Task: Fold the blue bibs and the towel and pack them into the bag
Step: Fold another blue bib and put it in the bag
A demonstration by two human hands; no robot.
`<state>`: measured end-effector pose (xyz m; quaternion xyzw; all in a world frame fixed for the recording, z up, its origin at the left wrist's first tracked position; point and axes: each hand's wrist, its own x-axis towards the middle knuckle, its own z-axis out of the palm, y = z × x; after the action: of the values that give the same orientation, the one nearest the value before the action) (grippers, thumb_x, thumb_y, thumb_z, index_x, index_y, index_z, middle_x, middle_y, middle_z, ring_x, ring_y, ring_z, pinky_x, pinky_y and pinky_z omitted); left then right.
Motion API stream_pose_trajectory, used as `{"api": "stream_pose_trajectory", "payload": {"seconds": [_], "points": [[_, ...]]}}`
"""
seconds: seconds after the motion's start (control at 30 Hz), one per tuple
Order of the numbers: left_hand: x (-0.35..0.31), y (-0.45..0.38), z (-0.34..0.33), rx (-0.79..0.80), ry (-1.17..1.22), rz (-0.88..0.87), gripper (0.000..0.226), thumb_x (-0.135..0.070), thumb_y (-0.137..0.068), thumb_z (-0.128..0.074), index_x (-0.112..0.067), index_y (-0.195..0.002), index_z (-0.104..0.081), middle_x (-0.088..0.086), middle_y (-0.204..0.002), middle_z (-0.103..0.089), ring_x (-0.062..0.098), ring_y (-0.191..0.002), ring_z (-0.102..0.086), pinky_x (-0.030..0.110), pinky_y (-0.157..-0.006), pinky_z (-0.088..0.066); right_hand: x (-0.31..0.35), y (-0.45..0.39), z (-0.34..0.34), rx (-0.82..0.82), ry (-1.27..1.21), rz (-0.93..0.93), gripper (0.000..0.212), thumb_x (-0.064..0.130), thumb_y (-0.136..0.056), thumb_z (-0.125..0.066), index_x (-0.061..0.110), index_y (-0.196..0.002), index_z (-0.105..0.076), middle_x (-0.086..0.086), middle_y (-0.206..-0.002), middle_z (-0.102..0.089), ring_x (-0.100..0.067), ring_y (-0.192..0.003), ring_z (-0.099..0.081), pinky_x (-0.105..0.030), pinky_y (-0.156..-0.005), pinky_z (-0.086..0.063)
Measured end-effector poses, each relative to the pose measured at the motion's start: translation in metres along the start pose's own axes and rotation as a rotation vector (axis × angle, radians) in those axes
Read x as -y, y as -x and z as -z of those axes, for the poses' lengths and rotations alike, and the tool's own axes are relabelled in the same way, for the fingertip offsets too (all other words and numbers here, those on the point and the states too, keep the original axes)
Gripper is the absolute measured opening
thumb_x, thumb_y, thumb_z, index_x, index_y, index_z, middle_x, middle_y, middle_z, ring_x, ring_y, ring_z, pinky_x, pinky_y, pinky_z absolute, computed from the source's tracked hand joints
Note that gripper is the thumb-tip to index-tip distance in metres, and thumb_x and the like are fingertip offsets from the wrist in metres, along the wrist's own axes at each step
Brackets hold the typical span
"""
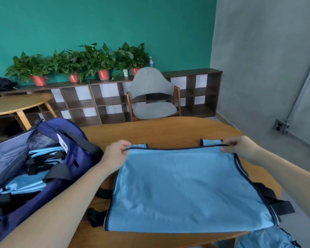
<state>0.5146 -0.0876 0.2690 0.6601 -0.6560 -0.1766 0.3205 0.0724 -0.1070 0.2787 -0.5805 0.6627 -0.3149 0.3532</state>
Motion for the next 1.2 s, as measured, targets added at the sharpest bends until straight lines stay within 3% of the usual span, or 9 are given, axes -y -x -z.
{"api": "stream_pose_trajectory", "payload": {"seconds": [0.07, 0.17, 0.37, 0.57, 0.63, 0.73, 0.83, 0.97, 1.2], "points": [[0.014, 0.000, -0.019, 0.037, -0.131, -0.019, 0.020, -0.003, -0.095, -0.058, -0.016, -0.099, -0.073, -0.002, -0.099, -0.072, 0.018, -0.096, -0.064, 0.027, -0.085, -0.048, -0.008, -0.001, -0.010, -0.006, 0.122, 0.006, 0.016, 0.027, -0.084, -0.082, 0.017, -0.097, -0.076, -0.003, -0.094, -0.072, -0.016, -0.076, -0.060, -0.027, -0.063, -0.043], [0.023, -0.001, -0.028, 0.016, -0.198, -0.014, 0.012, -0.008, -0.095, -0.059, -0.010, -0.085, -0.067, 0.004, -0.083, -0.070, 0.026, -0.085, -0.063, 0.034, -0.075, -0.044, -0.014, 0.000, -0.010, -0.034, 0.151, 0.017, 0.014, 0.036, -0.083, -0.082, 0.025, -0.090, -0.076, 0.003, -0.091, -0.072, -0.015, -0.082, -0.063, -0.026, -0.063, -0.043], [0.025, 0.002, -0.021, -0.011, -0.191, -0.086, 0.015, -0.012, -0.096, -0.063, -0.023, -0.086, -0.065, -0.008, -0.086, -0.068, 0.019, -0.086, -0.062, 0.034, -0.077, -0.046, -0.019, 0.007, -0.006, -0.011, -0.043, 0.060, 0.015, 0.032, -0.081, -0.083, 0.021, -0.090, -0.079, 0.003, -0.088, -0.078, -0.018, -0.087, -0.072, -0.026, -0.071, -0.050], [0.006, -0.009, 0.017, 0.011, 0.010, -0.131, 0.007, -0.023, -0.096, -0.067, -0.029, -0.094, -0.070, -0.011, -0.089, -0.075, 0.009, -0.085, -0.070, 0.031, -0.078, -0.053, -0.001, 0.001, 0.025, 0.092, -0.394, 0.020, 0.056, 0.031, -0.061, -0.094, 0.001, -0.105, -0.074, -0.013, -0.102, -0.077, -0.030, -0.095, -0.073, -0.038, -0.088, -0.053], [-0.001, -0.020, 0.024, -0.024, 0.132, -0.097, 0.005, -0.025, -0.095, -0.069, -0.026, -0.099, -0.072, -0.011, -0.092, -0.076, 0.007, -0.087, -0.071, 0.030, -0.079, -0.054, 0.005, -0.009, 0.030, 0.062, -0.428, 0.026, 0.054, 0.031, -0.067, -0.092, 0.000, -0.107, -0.073, -0.014, -0.105, -0.076, -0.031, -0.098, -0.071, -0.038, -0.089, -0.053], [-0.004, -0.033, 0.011, -0.088, 0.045, -0.057, 0.003, -0.025, -0.097, -0.067, -0.023, -0.098, -0.070, -0.014, -0.087, -0.072, 0.006, -0.084, -0.068, 0.028, -0.078, -0.050, 0.000, -0.023, 0.015, -0.068, -0.306, -0.033, 0.033, 0.024, -0.078, -0.084, 0.008, -0.106, -0.073, -0.011, -0.108, -0.074, -0.026, -0.097, -0.067, -0.033, -0.082, -0.051], [0.016, -0.034, -0.019, -0.023, -0.171, 0.000, 0.008, -0.024, -0.098, -0.062, -0.022, -0.094, -0.068, -0.007, -0.085, -0.071, 0.021, -0.090, -0.067, 0.030, -0.077, -0.045, -0.023, -0.027, -0.008, -0.167, 0.030, -0.024, 0.025, 0.036, -0.086, -0.079, 0.020, -0.104, -0.073, -0.002, -0.108, -0.070, -0.021, -0.099, -0.062, -0.031, -0.085, -0.043], [0.032, -0.027, -0.037, -0.147, -0.243, 0.035, 0.012, -0.025, -0.098, -0.058, -0.019, -0.092, -0.067, 0.008, -0.090, -0.072, 0.036, -0.090, -0.064, 0.040, -0.074, -0.049, -0.027, -0.024, -0.014, -0.210, 0.054, 0.031, 0.023, 0.040, -0.090, -0.074, 0.024, -0.107, -0.071, 0.002, -0.103, -0.067, -0.019, -0.098, -0.061, -0.029, -0.084, -0.041], [0.014, -0.031, -0.013, -0.042, -0.056, 0.013, 0.016, -0.028, -0.099, -0.061, -0.030, -0.084, -0.066, -0.010, -0.083, -0.071, 0.014, -0.084, -0.065, 0.030, -0.068, -0.044, -0.015, -0.021, -0.003, -0.151, 0.005, 0.070, 0.026, 0.033, -0.089, -0.076, 0.014, -0.105, -0.072, 0.001, -0.093, -0.072, -0.010, -0.076, -0.063, -0.025, -0.065, -0.045]]}}
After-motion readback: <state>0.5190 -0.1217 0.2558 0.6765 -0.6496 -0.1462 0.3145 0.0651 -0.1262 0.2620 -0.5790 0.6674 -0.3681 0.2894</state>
